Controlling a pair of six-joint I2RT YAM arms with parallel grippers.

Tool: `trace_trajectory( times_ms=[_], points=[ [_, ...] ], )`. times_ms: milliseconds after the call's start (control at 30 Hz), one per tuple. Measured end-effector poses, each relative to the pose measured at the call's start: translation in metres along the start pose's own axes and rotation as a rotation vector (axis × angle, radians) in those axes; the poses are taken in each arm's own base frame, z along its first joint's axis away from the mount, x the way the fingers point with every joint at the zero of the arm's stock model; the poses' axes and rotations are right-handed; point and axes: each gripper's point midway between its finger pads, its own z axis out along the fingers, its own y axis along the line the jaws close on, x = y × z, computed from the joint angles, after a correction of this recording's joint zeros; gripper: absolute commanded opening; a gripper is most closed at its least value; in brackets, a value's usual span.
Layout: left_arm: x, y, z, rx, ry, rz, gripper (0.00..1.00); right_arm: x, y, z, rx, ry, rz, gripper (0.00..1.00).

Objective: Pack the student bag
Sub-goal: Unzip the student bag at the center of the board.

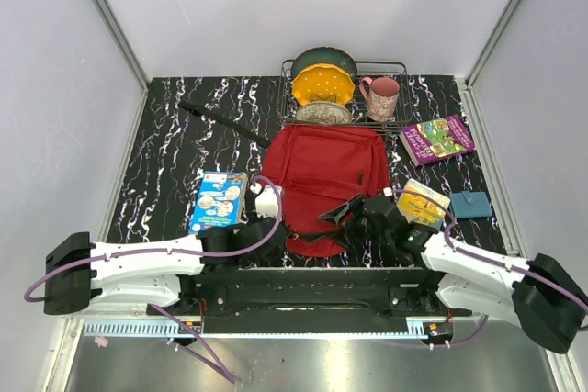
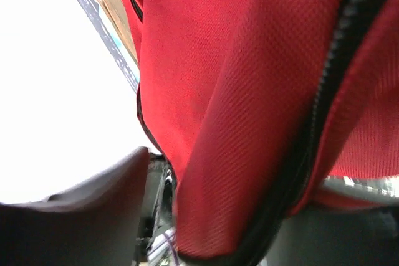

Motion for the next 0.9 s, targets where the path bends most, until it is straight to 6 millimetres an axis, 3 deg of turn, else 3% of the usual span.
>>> trace_trajectory(
  times_ms=[133, 233, 367, 533, 700, 900],
  points=[
    [-0.001, -0.002, 0.000, 0.013, -0.002, 0.014, 0.00, 0.000, 0.006, 0.012, -0.021, -0.002, 0.008, 0.00],
    [-0.001, 0.000, 0.000, 0.002, -0.003, 0.028, 0.00, -0.001, 0.010, 0.011, -0.038, -0.010, 0.007, 0.00],
    [-0.010, 0.012, -0.003, -0.065, -0.024, 0.049, 0.00, -0.008, 0.018, -0.007, -0.099, -0.057, -0.016, 0.00],
    [-0.025, 0.052, -0.004, -0.211, -0.050, 0.036, 0.00, -0.018, 0.013, -0.034, -0.147, -0.120, -0.043, 0.00],
    [-0.040, 0.087, 0.009, -0.276, -0.052, -0.093, 0.00, -0.019, -0.011, -0.032, -0.109, -0.117, -0.047, 0.00],
    [-0.038, 0.097, 0.029, -0.274, 0.034, -0.145, 0.00, -0.018, -0.011, -0.032, -0.115, -0.114, -0.062, 0.00]
  ],
)
